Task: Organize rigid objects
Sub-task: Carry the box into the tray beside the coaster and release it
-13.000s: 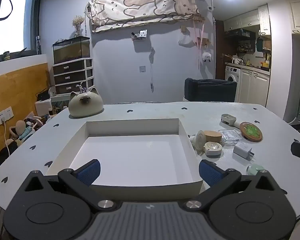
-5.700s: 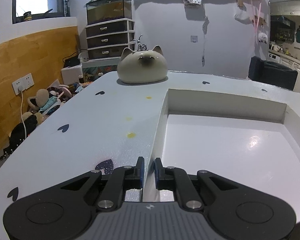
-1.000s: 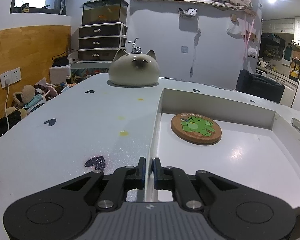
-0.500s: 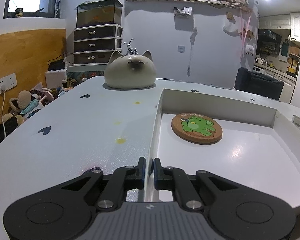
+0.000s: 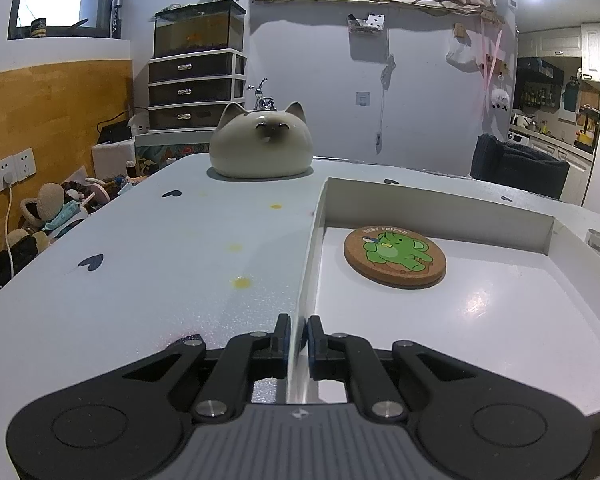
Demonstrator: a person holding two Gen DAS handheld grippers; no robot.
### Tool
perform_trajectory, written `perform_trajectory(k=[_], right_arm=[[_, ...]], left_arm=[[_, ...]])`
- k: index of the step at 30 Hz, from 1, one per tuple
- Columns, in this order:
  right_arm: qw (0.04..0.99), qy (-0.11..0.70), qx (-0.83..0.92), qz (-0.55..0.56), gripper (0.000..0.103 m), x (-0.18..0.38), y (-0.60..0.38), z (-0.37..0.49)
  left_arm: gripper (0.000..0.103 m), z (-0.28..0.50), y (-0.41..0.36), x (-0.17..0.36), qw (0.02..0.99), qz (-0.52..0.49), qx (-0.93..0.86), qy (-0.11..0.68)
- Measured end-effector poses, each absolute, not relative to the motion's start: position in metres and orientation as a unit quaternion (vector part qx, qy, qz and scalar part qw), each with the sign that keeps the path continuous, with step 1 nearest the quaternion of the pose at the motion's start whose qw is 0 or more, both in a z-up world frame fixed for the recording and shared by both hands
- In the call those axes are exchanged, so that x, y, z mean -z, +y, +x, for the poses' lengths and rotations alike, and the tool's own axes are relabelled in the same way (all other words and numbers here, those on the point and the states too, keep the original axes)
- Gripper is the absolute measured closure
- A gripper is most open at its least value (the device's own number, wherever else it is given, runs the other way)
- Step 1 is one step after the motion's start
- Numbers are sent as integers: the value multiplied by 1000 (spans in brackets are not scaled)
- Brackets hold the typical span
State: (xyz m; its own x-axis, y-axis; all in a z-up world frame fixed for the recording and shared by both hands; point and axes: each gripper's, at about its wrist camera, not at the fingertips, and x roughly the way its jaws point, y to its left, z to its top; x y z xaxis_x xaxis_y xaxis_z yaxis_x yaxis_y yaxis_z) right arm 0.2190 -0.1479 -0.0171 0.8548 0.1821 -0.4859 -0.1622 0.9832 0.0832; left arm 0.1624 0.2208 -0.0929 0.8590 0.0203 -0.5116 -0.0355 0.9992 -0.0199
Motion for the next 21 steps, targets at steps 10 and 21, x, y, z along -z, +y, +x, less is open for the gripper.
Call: perform_trajectory(k=[10,21], right_arm=[[943,301,-143,22,28,31,-60,253],[918,382,-72,81,28,74,-8,306]], left_arm=[[94,163,221,92,964,-16,-14,265],[93,163,219,92,964,-8,-18,265]])
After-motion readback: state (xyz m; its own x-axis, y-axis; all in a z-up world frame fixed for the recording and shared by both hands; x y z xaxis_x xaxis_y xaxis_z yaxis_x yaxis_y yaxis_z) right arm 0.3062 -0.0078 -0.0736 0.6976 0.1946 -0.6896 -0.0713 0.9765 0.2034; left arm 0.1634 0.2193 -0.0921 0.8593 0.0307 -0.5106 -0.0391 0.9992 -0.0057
